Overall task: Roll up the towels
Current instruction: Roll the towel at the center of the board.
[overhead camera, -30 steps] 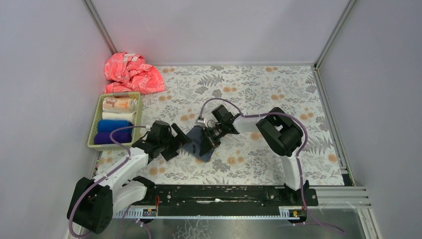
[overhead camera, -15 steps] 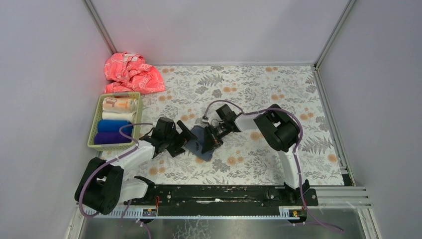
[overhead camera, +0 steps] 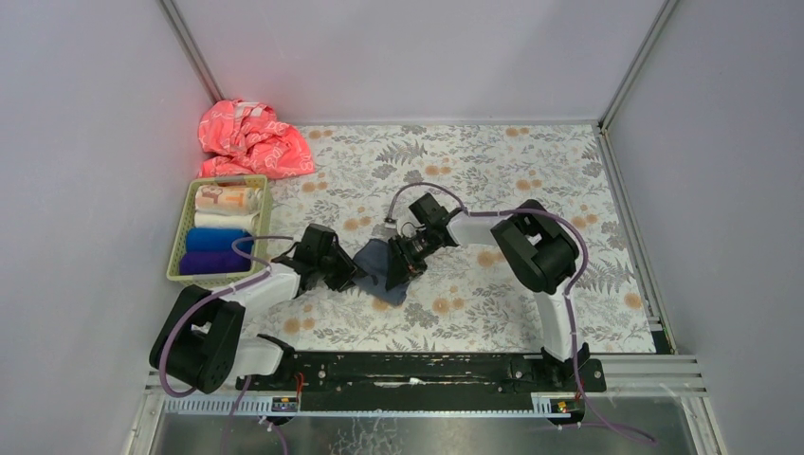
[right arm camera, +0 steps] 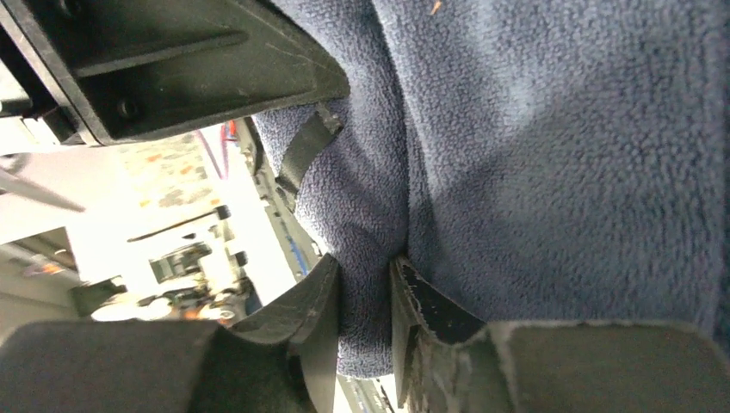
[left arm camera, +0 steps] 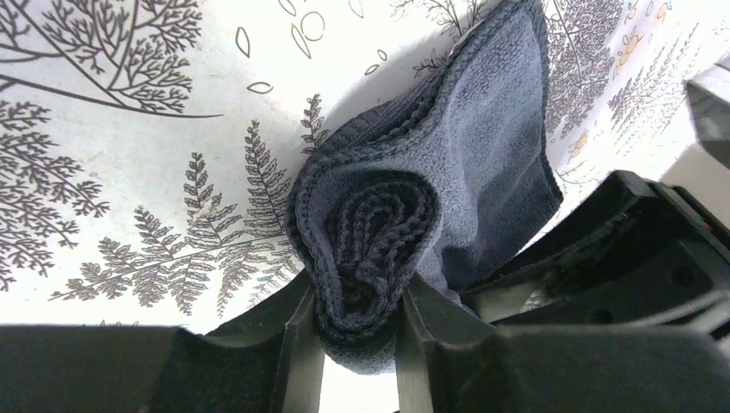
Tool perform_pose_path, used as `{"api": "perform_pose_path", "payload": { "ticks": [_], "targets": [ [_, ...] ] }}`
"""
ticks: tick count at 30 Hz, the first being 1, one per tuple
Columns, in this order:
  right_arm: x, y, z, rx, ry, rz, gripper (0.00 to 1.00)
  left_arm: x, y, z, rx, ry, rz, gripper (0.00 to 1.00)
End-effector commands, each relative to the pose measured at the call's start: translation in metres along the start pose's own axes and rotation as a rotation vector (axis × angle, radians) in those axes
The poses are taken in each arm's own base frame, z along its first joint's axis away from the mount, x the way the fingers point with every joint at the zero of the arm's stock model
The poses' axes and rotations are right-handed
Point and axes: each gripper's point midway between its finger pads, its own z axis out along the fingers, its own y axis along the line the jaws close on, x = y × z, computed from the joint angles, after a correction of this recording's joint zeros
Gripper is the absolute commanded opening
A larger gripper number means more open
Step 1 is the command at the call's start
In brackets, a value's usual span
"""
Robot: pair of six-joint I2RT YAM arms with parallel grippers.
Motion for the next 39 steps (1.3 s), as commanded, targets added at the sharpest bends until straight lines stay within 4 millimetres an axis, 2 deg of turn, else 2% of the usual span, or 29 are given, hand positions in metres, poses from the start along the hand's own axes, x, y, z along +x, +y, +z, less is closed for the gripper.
{"api": "perform_pose_path", "payload": {
  "ticks": [1,5,10,13,19,22,26,30,33,37,39],
  "targets": [
    [-0.004,-0.007,-0.020,0.244,-0.060,-0.167,0.34,-0.008,0.033,0.004,-0.155,-0.043,0.029,0.25],
    [-0.012,0.011,-0.038,0.446,-0.144,-0.400,0.47,-0.009,0.037,0.003,-0.180,-0.046,0.038,0.26],
    [-0.016,0.026,-0.044,0.631,-0.207,-0.625,0.53,-0.007,0.039,0.004,-0.187,-0.031,0.040,0.29],
    [-0.016,0.037,-0.039,0.692,-0.234,-0.754,0.56,-0.006,0.039,0.005,-0.186,-0.025,0.042,0.31],
    [-0.008,0.050,-0.014,0.795,-0.220,-0.960,0.58,-0.006,0.038,0.006,-0.185,-0.020,0.044,0.31],
    [-0.007,0.043,-0.002,0.839,-0.199,-1.005,0.58,-0.004,0.038,0.007,-0.181,-0.012,0.043,0.32],
    [-0.004,0.016,0.007,0.910,-0.127,-1.019,0.58,-0.004,0.037,0.007,-0.179,-0.008,0.043,0.33],
    [0.000,-0.010,0.011,0.968,-0.055,-1.012,0.58,-0.006,0.035,0.006,-0.168,-0.013,0.042,0.40],
    [0.006,-0.023,0.012,0.986,-0.008,-1.000,0.54,-0.010,0.032,0.003,-0.153,-0.022,0.039,0.46],
    [0.017,-0.016,0.022,0.813,0.028,-0.911,0.32,-0.018,0.023,-0.005,-0.123,-0.044,0.044,0.57],
    [0.022,-0.010,0.023,0.705,0.040,-0.840,0.26,-0.020,0.019,-0.011,-0.111,-0.057,0.046,0.63]
  ]
}}
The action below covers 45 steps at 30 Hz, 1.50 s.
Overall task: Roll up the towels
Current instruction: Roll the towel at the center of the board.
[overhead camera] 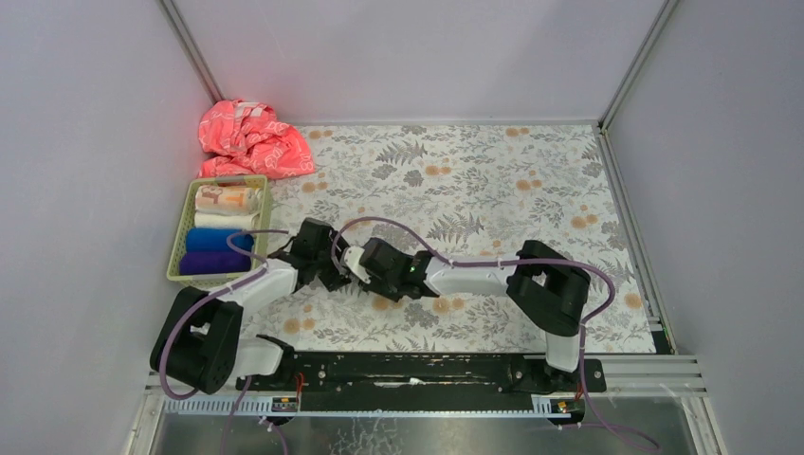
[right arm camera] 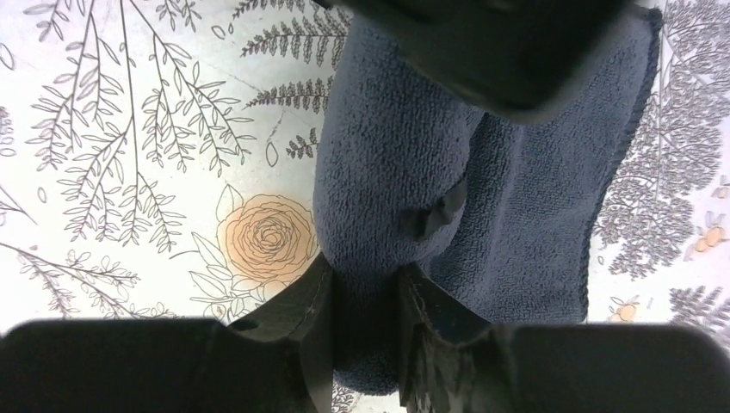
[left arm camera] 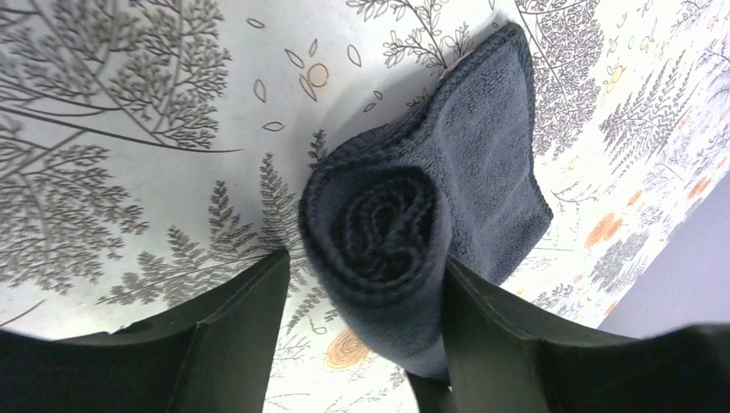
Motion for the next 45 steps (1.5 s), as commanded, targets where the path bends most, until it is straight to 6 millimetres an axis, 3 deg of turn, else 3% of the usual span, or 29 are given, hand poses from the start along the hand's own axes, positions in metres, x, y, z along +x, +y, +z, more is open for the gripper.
{"api": "perform_pose_path", "payload": {
  "ticks": [1,4,13,20,25,30,36,45],
  "targets": [
    [0.017,0.027,0.000,-0.305,0.060,0.166,0.23,-0.006,0.020,-0.011,-0.080,-0.035,0.017,0.68],
    [0.014,0.032,-0.007,-0.497,0.061,0.303,0.19,-0.011,0.017,-0.022,-0.061,-0.068,0.003,0.76],
    [-0.002,0.045,-0.022,-0.955,0.048,0.693,0.16,-0.008,-0.001,-0.040,0.041,-0.070,-0.014,0.78],
    [0.003,0.024,-0.017,-1.053,0.018,1.008,0.20,0.003,-0.006,-0.029,0.079,-0.008,-0.027,0.75],
    [0.021,0.018,-0.006,-1.013,0.074,1.113,0.24,0.007,-0.004,-0.015,0.057,0.013,-0.021,0.64],
    [0.027,-0.003,-0.009,-0.782,0.064,1.003,0.43,0.010,0.006,-0.001,0.006,0.034,-0.012,0.55],
    [0.015,-0.042,-0.040,-0.409,-0.041,0.722,0.58,0.015,0.028,0.003,-0.059,0.028,-0.018,0.52],
    [-0.016,-0.024,-0.059,-0.066,-0.141,0.241,0.66,0.013,0.042,0.006,-0.104,0.026,-0.043,0.53]
  ]
}}
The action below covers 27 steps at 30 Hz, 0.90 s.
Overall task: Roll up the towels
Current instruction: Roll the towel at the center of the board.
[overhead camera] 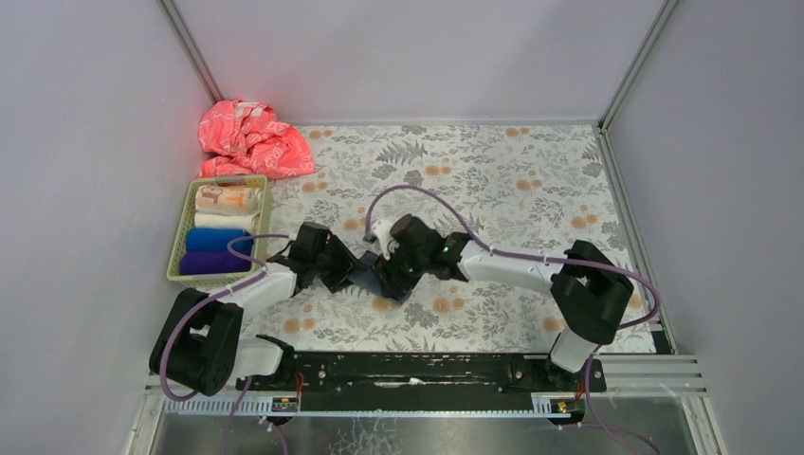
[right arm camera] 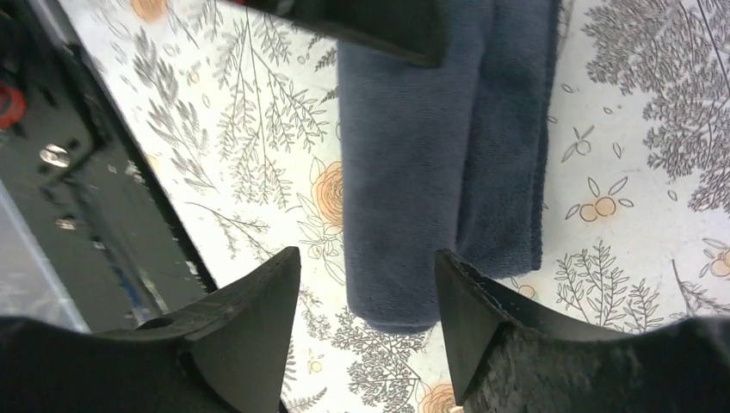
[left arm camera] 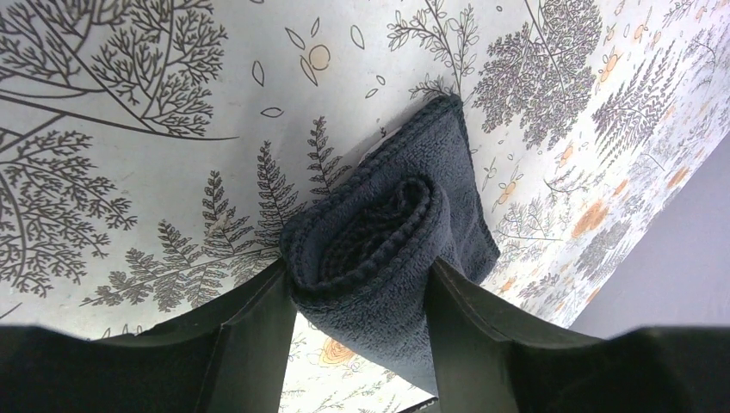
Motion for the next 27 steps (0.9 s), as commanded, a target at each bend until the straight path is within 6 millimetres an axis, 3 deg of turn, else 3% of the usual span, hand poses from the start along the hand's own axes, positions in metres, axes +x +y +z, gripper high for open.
{"api": "perform_pose_path", "payload": {
  "ticks": [1,5,8,12,20,27],
  "targets": [
    [-0.008,-0.005,-0.009,0.241,-0.037,-0.296,0.66,0.005,0.039,0.005,-0.133,0.004,-0.016,0.53],
    [0.002,0.002,0.003,0.304,-0.012,-0.416,0.66,0.002,0.038,0.005,-0.127,0.007,-0.027,0.53],
    [0.023,-0.011,0.024,0.355,0.076,-0.457,0.66,0.001,0.037,0.006,-0.120,0.013,-0.034,0.55],
    [0.037,-0.018,0.039,0.359,0.132,-0.478,0.64,0.001,0.032,0.003,-0.099,0.019,-0.042,0.60],
    [0.038,0.000,0.049,0.073,0.188,-0.314,0.48,-0.006,0.020,-0.019,-0.047,-0.037,-0.051,0.79],
    [0.045,0.017,0.049,-0.153,0.272,-0.138,0.42,-0.007,0.016,-0.041,0.005,-0.098,-0.094,0.84]
  ]
}}
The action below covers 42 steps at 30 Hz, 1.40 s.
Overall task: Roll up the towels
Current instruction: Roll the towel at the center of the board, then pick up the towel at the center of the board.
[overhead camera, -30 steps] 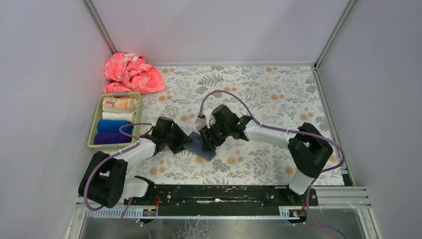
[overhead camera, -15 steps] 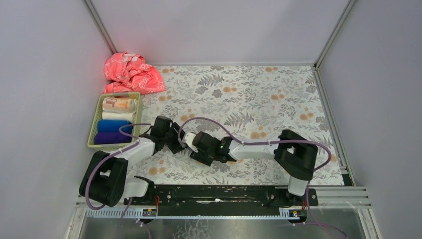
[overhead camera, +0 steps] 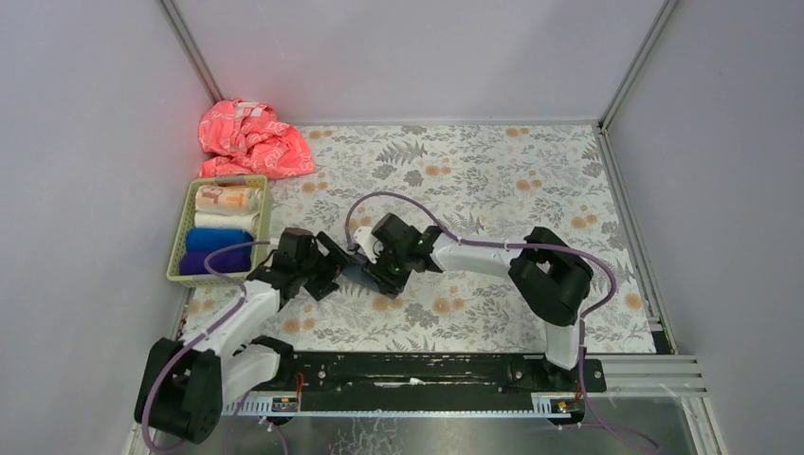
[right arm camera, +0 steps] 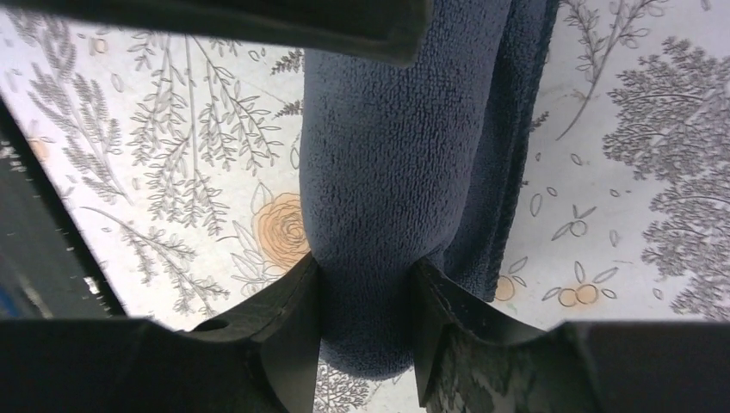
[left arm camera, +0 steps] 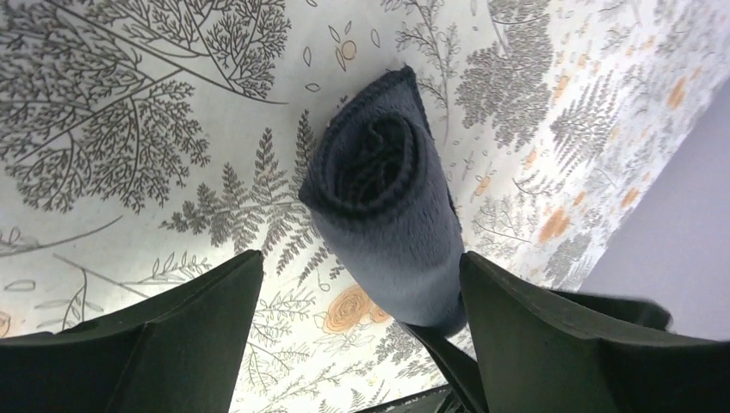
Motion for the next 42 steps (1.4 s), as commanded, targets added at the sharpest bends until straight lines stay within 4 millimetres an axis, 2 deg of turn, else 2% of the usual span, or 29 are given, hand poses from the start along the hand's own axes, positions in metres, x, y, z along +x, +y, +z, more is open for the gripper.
{"api": "perform_pose_path", "payload": {
  "ticks": [1,6,11,19,28,32,36,39,42],
  "targets": [
    [0.023,0.037,0.006,-0.253,0.109,0.133,0.42,0.001,0.010,-0.013,0.001,-0.039,-0.066,0.84],
    [0.014,0.045,0.006,-0.351,0.073,0.244,0.43,0.008,-0.001,-0.018,0.113,-0.046,-0.146,0.84],
    [0.008,0.046,0.007,-0.424,0.045,0.366,0.43,0.022,-0.002,-0.008,0.142,-0.001,-0.171,0.82],
    [0.007,0.045,0.013,-0.499,0.030,0.518,0.42,0.038,-0.005,0.008,0.177,0.037,-0.198,0.70],
    [0.009,0.028,0.014,-0.545,-0.021,0.671,0.41,0.048,-0.002,0.019,0.161,0.048,-0.193,0.59],
    [0.003,0.020,0.008,-0.535,-0.057,0.696,0.42,0.044,0.000,0.020,0.149,0.022,-0.193,0.48],
    [-0.011,0.016,-0.010,-0.500,-0.111,0.645,0.50,0.033,-0.010,0.018,0.149,-0.018,-0.200,0.36],
    [-0.020,0.009,-0.032,-0.467,-0.164,0.614,0.55,0.017,-0.021,0.016,0.154,-0.057,-0.200,0.33],
    [-0.020,-0.008,-0.057,-0.377,-0.212,0.583,0.61,-0.009,-0.030,0.010,0.150,-0.096,-0.208,0.31]
  ]
}}
